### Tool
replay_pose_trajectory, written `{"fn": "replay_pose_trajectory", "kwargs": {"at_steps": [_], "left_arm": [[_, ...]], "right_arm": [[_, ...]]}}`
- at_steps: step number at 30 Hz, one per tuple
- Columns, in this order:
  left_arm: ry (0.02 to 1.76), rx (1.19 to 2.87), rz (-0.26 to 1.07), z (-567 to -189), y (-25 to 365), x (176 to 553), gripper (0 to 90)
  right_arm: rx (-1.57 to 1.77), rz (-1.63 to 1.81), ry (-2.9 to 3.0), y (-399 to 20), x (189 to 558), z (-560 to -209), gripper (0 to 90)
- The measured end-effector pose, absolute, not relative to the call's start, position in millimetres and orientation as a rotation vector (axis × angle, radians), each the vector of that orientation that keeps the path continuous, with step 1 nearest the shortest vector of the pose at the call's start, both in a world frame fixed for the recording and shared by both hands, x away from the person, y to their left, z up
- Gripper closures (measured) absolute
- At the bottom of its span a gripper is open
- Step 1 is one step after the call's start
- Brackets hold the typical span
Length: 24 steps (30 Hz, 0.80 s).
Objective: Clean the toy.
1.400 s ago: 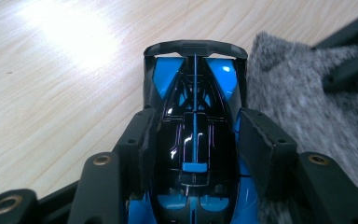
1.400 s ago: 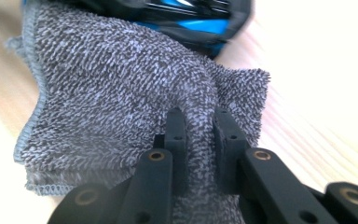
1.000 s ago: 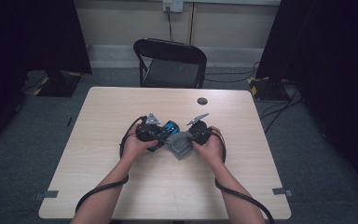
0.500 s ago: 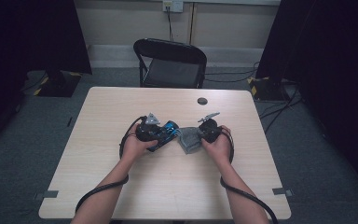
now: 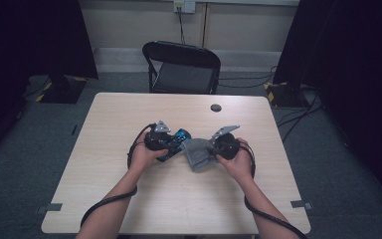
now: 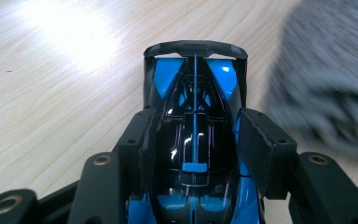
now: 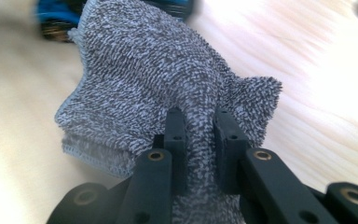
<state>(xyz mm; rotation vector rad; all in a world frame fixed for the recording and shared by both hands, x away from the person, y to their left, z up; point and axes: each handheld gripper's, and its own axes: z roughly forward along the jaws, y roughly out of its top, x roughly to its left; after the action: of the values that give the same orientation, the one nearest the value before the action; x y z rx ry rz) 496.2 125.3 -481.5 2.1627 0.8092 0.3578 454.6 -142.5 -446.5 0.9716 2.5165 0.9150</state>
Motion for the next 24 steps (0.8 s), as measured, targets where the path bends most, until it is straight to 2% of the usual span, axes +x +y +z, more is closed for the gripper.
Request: {"fn": "replay_pose_trajectory", "kwargs": {"at_steps": [10, 19, 24], "left_arm": [[0.816, 2.153, 0.357, -481.7, 125.4, 496.4, 47.7], [0.824, 2.159, 0.370, -481.1, 124.8, 496.2, 47.8], [0.830, 2.143, 0.364, -482.3, 124.9, 494.8, 47.8]], "right_arm": [[0.719, 0.982, 2.686, -98.5, 433.1, -455.9, 77.7], [0.664, 0.990, 2.742, -61.9, 442.5, -467.8, 76.9], [0.741, 0.990, 2.722, -56.7, 453.2, -476.7, 76.6]]}}
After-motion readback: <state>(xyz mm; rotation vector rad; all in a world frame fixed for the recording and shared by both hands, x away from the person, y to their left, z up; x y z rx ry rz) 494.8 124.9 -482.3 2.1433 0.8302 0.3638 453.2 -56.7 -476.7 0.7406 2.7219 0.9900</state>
